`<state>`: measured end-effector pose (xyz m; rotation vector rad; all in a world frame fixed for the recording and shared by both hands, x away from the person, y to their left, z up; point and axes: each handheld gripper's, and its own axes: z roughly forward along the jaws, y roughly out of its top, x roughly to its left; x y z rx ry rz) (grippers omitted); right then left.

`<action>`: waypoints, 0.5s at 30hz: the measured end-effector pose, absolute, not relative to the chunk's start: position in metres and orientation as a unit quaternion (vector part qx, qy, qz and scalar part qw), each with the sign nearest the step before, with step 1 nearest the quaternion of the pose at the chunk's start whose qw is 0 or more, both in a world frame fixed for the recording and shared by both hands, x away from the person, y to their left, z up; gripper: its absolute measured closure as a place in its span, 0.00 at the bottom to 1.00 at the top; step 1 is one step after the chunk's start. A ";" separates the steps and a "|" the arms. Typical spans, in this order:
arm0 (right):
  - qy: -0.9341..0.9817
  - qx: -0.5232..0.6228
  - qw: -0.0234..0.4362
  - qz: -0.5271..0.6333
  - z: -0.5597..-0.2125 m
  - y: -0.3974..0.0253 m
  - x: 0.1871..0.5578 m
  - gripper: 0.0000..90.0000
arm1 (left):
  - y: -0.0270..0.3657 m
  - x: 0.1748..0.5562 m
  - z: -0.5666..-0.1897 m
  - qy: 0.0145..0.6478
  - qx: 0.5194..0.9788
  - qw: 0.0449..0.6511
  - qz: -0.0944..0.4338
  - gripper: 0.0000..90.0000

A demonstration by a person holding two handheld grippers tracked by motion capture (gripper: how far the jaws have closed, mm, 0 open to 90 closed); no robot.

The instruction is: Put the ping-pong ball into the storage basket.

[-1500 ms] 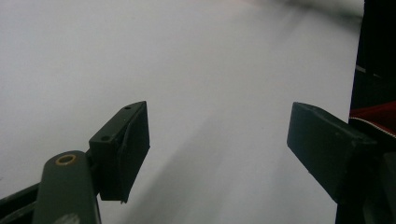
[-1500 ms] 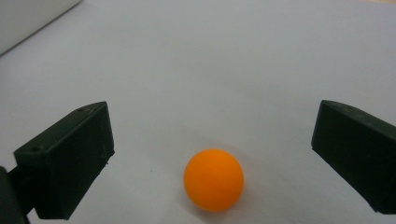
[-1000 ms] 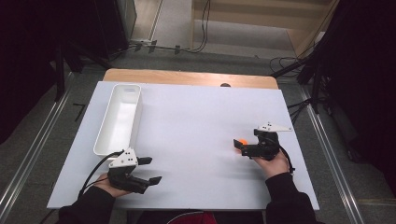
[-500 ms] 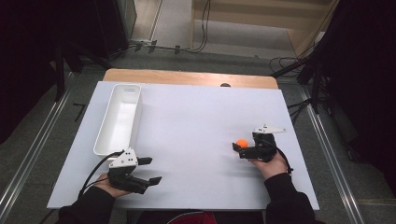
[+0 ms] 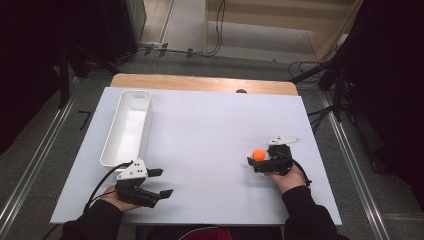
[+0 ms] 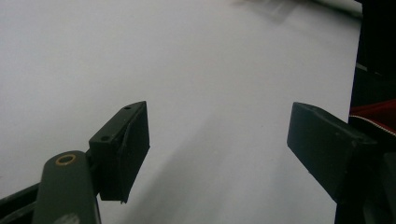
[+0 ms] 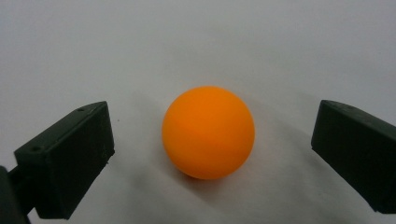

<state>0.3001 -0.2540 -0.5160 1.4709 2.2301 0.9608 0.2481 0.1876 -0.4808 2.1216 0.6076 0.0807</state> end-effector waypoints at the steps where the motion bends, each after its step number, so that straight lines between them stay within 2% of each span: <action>1: 0.779 0.511 0.149 0.332 -0.517 -0.253 0.300 0.00 | 0.188 0.248 -0.481 0.245 0.858 0.450 0.033 0.24; 9: 0.790 0.506 0.152 0.311 -0.519 -0.249 0.299 0.07 | 0.188 0.248 -0.481 0.246 0.859 0.448 0.032 0.24; 11: 0.793 0.501 0.160 0.308 -0.519 -0.250 0.298 0.15 | 0.187 0.248 -0.481 0.246 0.858 0.449 0.033 0.24; 13: 0.794 0.498 0.161 0.309 -0.519 -0.250 0.297 0.16 | 0.187 0.248 -0.481 0.246 0.858 0.449 0.033 0.24; 15: 0.797 0.494 0.167 0.305 -0.518 -0.250 0.296 0.25 | 0.187 0.248 -0.481 0.246 0.859 0.448 0.033 0.24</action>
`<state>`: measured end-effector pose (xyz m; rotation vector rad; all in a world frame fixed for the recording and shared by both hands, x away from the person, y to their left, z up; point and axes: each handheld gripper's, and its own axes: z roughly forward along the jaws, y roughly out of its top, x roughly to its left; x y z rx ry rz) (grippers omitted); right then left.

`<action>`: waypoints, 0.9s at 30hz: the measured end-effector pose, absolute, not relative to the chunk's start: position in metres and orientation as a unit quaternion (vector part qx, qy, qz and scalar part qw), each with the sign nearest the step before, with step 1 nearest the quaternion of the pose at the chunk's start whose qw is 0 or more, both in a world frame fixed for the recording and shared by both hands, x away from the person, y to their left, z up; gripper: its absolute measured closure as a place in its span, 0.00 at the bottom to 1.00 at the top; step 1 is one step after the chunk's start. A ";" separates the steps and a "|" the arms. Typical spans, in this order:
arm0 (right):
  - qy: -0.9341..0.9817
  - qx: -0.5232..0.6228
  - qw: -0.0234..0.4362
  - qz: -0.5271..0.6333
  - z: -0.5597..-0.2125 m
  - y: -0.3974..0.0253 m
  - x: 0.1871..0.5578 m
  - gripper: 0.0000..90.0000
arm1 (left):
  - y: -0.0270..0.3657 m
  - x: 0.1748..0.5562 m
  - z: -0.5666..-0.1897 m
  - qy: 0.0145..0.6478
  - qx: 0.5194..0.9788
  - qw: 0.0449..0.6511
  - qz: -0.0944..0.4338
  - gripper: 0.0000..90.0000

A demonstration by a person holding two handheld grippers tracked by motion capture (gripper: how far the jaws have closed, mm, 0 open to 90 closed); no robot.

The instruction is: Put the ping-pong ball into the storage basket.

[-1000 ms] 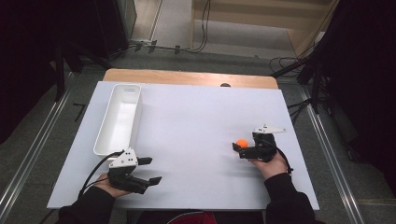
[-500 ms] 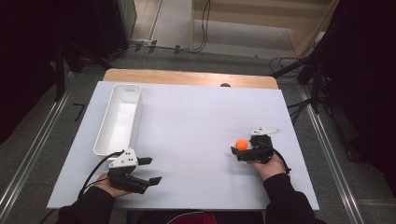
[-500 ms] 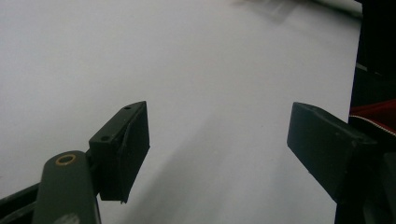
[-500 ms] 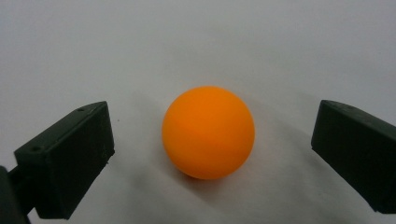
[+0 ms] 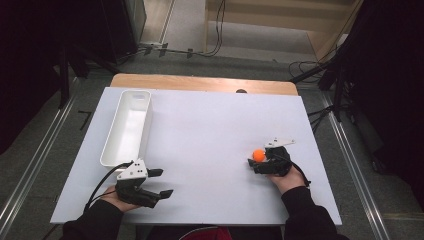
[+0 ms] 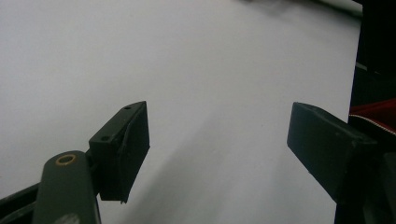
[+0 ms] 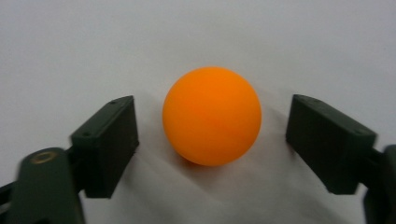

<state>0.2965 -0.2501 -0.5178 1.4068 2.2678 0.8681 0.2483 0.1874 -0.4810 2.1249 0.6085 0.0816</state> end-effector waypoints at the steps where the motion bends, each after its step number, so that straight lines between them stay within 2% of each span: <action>1: 0.795 0.495 0.170 0.306 -0.517 -0.250 0.296 0.31 | 0.187 0.248 -0.481 0.246 0.859 0.448 0.033 0.24; 4: 0.795 0.493 0.172 0.308 -0.517 -0.251 0.295 0.35 | 0.187 0.248 -0.481 0.244 0.860 0.447 0.033 0.24; 7: 0.795 0.495 0.168 0.308 -0.515 -0.251 0.294 0.46 | 0.187 0.248 -0.481 0.244 0.860 0.447 0.032 0.24; 10: 0.793 0.496 0.173 0.309 -0.514 -0.251 0.293 0.53 | 0.187 0.248 -0.481 0.244 0.860 0.447 0.032 0.24; 27: 0.784 0.501 0.169 0.324 -0.510 -0.257 0.294 0.53 | 0.187 0.248 -0.481 0.244 0.861 0.446 0.031 0.24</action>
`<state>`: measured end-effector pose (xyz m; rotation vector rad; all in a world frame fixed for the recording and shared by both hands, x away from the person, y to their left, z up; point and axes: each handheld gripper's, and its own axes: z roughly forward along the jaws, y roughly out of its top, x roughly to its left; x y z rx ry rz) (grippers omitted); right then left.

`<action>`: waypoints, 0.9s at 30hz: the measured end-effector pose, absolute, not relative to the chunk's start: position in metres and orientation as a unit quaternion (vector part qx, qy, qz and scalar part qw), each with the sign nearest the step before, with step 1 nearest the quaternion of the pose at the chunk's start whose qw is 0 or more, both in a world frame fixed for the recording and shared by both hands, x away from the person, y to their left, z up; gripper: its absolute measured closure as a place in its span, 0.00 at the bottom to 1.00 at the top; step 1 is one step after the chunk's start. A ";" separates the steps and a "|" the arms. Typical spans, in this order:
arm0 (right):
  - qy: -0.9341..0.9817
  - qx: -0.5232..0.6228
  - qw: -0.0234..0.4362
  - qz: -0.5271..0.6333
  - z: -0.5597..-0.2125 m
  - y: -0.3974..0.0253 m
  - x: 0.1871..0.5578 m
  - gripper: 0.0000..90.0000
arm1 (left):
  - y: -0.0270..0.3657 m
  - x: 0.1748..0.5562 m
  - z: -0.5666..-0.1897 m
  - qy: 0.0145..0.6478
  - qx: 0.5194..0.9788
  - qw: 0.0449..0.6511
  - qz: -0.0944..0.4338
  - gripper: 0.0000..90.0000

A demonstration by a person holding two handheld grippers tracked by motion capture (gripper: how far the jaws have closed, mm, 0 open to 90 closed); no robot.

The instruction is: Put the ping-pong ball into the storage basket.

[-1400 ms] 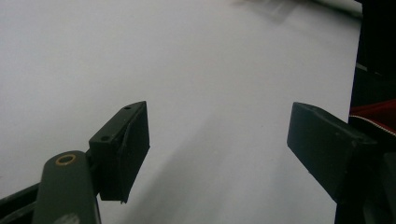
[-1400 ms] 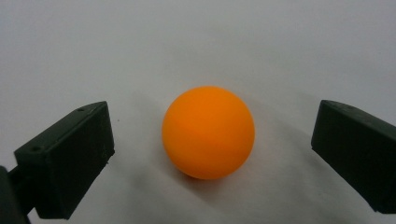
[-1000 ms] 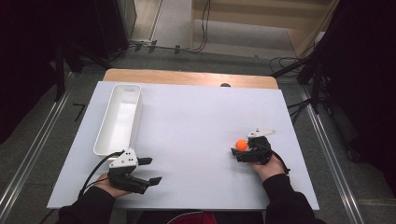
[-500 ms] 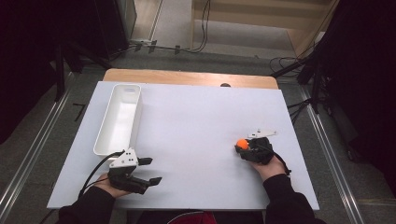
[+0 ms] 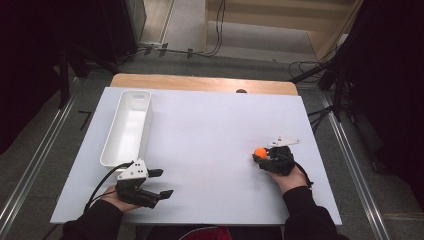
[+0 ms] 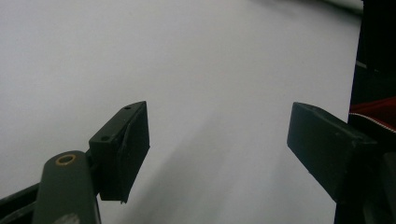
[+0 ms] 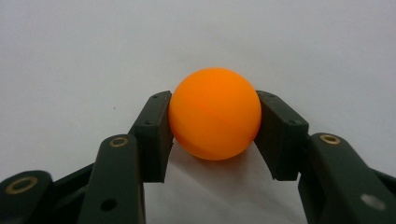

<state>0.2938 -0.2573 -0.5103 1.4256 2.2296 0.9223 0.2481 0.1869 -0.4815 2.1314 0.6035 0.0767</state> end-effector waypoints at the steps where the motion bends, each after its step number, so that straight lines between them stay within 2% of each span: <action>1: 0.782 0.503 0.168 0.327 -0.509 -0.258 0.294 0.53 | 0.187 0.248 -0.482 0.244 0.860 0.446 0.031 0.24; 27: 0.747 0.468 0.204 0.425 -0.469 -0.262 0.272 0.53 | 0.187 0.248 -0.482 0.244 0.860 0.446 0.032 0.24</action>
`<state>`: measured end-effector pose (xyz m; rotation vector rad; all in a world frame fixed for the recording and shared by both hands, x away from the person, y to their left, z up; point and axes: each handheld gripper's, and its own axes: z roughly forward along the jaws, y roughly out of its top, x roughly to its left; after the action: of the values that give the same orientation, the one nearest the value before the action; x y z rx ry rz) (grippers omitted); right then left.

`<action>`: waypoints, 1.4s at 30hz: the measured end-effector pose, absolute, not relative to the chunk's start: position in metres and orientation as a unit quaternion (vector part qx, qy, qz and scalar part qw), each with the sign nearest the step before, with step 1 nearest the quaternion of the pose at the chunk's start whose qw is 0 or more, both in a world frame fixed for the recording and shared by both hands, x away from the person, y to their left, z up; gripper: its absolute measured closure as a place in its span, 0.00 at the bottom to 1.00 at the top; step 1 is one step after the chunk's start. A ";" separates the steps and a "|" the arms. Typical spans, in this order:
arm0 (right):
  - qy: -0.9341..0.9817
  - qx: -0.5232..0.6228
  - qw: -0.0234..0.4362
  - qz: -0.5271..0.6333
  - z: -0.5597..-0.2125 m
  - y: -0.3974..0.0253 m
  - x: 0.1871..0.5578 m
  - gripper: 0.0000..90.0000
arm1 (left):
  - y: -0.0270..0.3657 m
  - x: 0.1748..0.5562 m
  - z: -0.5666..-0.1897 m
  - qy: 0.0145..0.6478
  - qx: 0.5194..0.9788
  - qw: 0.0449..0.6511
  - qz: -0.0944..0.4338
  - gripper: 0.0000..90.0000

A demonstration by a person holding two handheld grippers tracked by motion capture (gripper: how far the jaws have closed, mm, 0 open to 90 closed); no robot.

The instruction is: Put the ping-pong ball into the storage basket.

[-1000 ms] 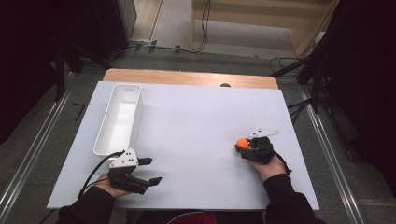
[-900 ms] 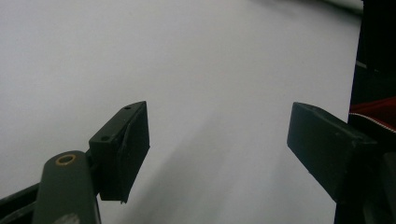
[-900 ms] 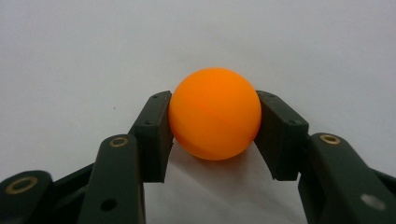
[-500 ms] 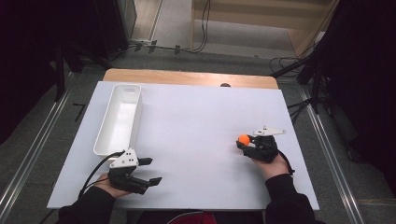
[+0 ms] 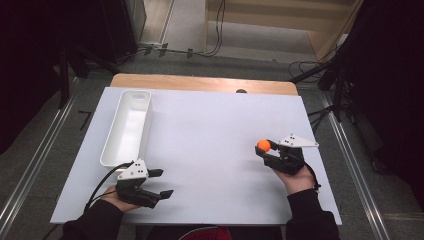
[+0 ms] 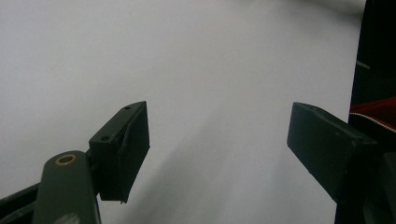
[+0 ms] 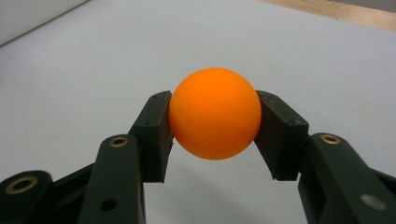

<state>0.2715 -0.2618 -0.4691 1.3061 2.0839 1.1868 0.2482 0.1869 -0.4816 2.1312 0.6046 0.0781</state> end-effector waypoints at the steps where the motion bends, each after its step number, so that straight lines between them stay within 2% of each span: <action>1: 0.748 0.468 0.200 0.426 -0.469 -0.262 0.272 0.53 | 0.187 0.248 -0.482 0.244 0.861 0.446 0.031 0.24; 42: 0.782 0.391 0.132 0.466 -0.466 -0.220 0.262 0.53 | 0.186 0.248 -0.482 0.241 0.862 0.444 0.031 0.24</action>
<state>0.2616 -0.2199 -0.4662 1.1356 2.2695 1.3536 0.2481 0.1865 -0.4816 2.1380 0.5978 0.0762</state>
